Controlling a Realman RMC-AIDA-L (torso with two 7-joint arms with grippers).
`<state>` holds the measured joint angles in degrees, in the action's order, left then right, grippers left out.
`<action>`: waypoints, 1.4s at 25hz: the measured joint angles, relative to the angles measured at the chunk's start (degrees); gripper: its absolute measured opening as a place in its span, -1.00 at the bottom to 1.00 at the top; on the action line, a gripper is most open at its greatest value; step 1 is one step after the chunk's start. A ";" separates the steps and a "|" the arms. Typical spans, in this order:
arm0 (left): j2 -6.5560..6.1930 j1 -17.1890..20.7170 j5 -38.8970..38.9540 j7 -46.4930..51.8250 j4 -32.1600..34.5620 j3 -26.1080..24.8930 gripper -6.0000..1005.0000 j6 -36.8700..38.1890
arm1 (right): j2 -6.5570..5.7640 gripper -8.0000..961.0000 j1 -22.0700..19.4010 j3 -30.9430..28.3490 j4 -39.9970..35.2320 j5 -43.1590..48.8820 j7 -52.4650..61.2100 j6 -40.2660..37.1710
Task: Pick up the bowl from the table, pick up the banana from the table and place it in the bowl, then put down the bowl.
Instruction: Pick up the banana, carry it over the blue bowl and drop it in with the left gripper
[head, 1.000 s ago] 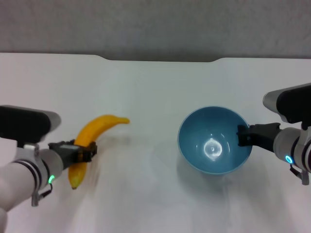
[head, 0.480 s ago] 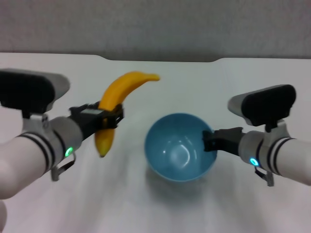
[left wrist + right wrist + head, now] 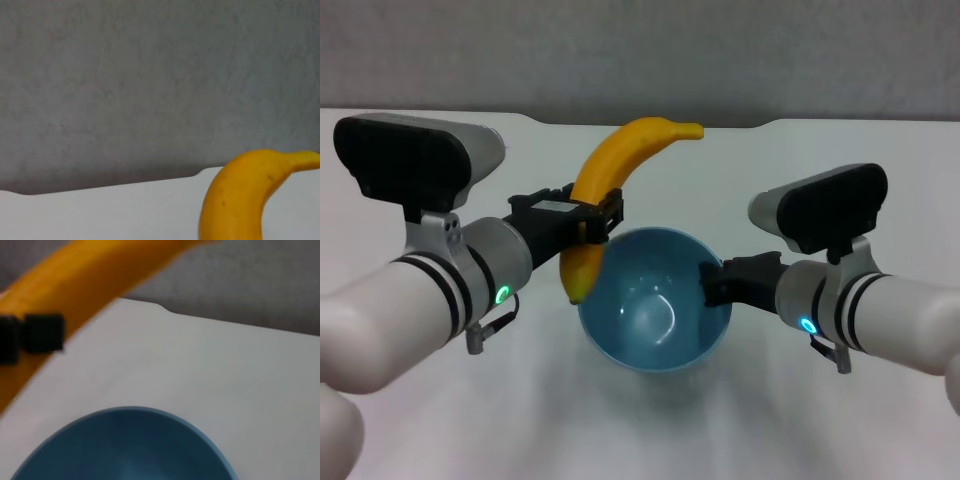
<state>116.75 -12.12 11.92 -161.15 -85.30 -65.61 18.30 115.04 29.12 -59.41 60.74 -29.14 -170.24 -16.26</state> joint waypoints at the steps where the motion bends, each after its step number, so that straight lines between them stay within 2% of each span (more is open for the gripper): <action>1: 0.01 -0.08 0.18 0.00 0.35 0.36 0.04 -0.64 | 0.00 -0.91 0.20 0.03 0.08 -0.06 0.00 0.01; 13: 0.07 -0.44 1.18 0.38 2.43 2.32 0.06 -4.05 | 0.08 -0.91 2.05 2.19 0.47 -0.66 0.00 1.66; 35: -0.13 -1.78 1.11 0.40 6.73 4.38 0.08 -7.70 | -0.06 -0.91 1.38 1.55 1.22 -0.65 0.16 1.66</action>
<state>116.62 -13.90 13.03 -160.75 -78.57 -61.24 10.60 114.99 30.50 -57.87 61.96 -29.79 -170.08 -14.60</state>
